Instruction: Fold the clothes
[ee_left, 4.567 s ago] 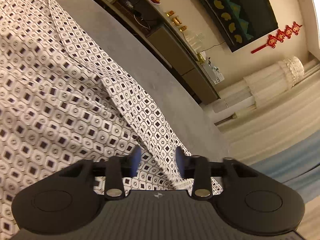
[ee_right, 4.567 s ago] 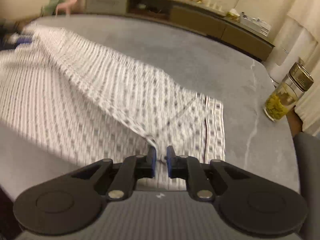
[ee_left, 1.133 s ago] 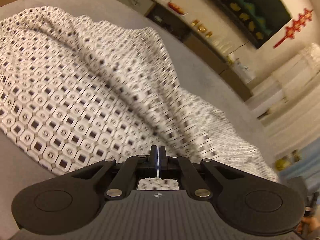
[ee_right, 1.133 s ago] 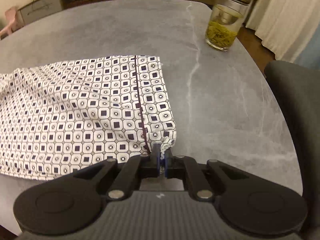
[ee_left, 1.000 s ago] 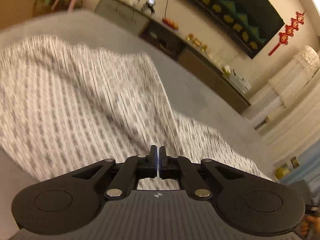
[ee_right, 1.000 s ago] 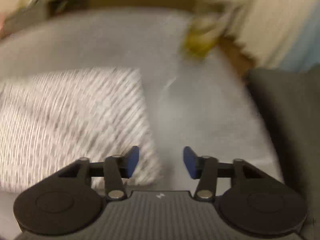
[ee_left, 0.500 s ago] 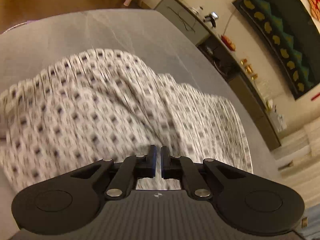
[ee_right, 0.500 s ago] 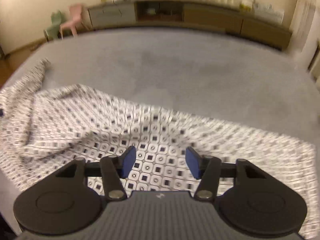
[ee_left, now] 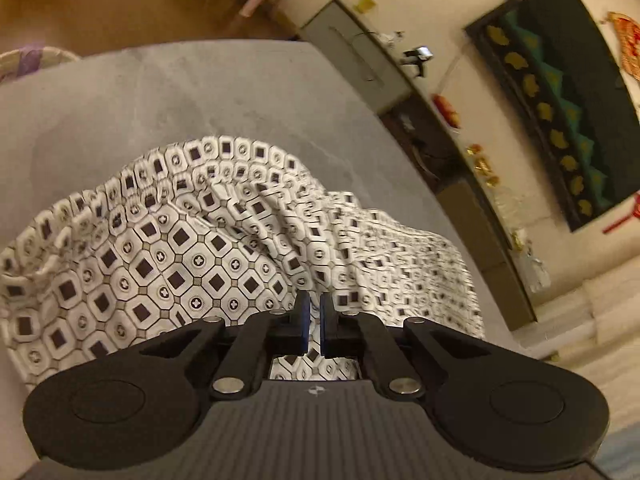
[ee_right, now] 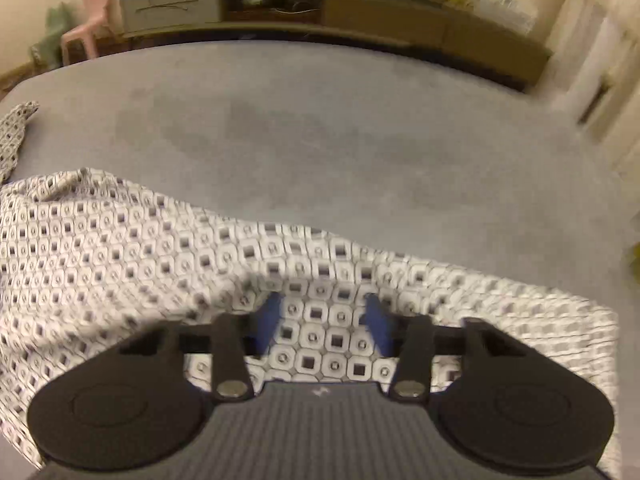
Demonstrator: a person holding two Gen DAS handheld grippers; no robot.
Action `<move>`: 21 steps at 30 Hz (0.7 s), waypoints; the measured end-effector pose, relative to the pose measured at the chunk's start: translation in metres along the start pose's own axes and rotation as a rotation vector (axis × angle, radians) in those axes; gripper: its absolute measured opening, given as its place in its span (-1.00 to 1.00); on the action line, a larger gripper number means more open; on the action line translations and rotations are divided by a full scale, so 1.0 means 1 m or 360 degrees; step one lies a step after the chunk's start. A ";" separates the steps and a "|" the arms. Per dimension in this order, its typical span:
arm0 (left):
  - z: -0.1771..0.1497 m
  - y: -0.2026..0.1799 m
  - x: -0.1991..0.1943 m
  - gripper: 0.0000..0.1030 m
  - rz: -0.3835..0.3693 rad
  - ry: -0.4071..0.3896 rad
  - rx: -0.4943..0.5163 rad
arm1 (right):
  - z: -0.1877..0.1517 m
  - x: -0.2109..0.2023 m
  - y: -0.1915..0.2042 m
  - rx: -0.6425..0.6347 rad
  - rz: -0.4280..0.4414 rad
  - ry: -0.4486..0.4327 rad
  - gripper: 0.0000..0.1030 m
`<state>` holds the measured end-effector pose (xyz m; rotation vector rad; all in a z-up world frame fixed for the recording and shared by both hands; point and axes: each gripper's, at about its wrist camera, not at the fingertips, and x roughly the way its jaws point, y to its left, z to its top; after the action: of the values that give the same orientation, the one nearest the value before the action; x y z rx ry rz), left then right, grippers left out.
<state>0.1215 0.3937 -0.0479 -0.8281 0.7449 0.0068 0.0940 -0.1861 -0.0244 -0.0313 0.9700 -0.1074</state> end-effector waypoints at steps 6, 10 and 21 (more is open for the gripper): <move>0.027 0.033 -0.009 -0.97 0.0093 -0.0073 -0.0182 | 0.073 -0.030 0.134 -0.0036 0.0634 -0.0196 0.21; 0.031 0.047 -0.020 -0.97 0.0056 -0.0052 -0.0237 | 0.132 0.020 0.242 -0.0057 0.0975 -0.0051 0.43; 0.044 0.053 -0.030 0.05 -0.0418 -0.0104 -0.0397 | 0.143 0.013 0.381 -0.0388 0.1036 -0.0203 -0.98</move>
<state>0.1103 0.4676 -0.0461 -1.1543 0.5761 -0.1095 0.2490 0.1879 0.0170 0.0541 0.8212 0.6053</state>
